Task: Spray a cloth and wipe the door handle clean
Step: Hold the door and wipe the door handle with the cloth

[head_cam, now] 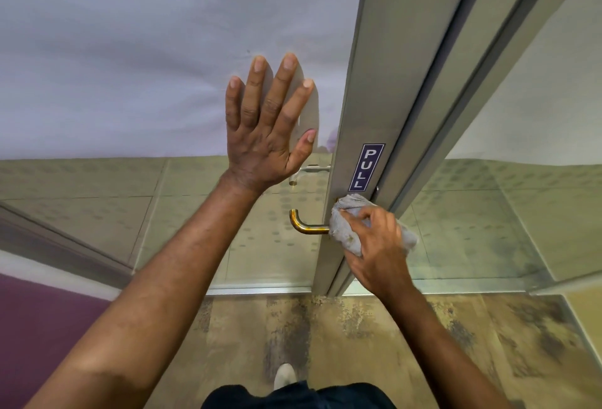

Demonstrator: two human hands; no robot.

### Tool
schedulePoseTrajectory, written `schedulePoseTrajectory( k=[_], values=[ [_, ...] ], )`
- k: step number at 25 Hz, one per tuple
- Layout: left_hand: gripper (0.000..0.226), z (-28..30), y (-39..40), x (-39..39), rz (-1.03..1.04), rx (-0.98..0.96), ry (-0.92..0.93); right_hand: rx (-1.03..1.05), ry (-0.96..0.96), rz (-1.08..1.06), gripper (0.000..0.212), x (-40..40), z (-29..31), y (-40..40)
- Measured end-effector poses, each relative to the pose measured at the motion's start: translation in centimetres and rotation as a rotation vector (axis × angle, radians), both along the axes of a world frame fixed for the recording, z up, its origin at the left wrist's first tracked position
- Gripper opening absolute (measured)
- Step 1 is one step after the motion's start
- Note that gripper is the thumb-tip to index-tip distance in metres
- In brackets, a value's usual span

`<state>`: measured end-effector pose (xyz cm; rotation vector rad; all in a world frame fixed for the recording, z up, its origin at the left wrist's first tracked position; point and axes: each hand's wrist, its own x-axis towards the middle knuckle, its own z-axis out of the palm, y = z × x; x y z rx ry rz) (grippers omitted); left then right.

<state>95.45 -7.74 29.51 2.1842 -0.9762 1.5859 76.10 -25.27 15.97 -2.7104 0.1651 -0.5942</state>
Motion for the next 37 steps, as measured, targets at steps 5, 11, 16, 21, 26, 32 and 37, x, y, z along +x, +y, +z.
schedulePoseTrajectory(
  k=[5,11,16,21,26,32,37],
  values=[
    [0.059,0.0,0.1,0.1,0.007,0.012,0.002,0.099,-0.029,-0.083,0.057,0.0,-1.3,2.3],
    [0.059,0.0,0.3,-0.1,-0.009,0.025,0.003,0.017,0.059,-0.156,0.064,-0.5,-0.1,6.7],
    [0.059,0.0,0.3,-0.1,-0.015,0.037,0.011,-0.18,0.106,-0.06,0.065,-0.3,-0.2,3.9],
    [0.059,0.2,0.4,0.0,-0.019,0.048,0.018,-0.288,0.105,-0.054,0.044,1.1,3.6,3.0],
    [0.058,0.1,0.5,-0.1,-0.008,0.047,0.024,-0.438,0.389,-0.088,0.07,4.2,5.8,4.3],
    [0.059,0.3,0.4,-0.2,-0.016,0.052,0.02,0.107,0.018,-0.109,0.037,1.2,0.8,4.2],
    [0.059,0.2,0.4,0.0,-0.026,0.04,0.008,1.349,-0.232,-0.462,0.036,-0.6,-0.5,10.5]
  ],
)
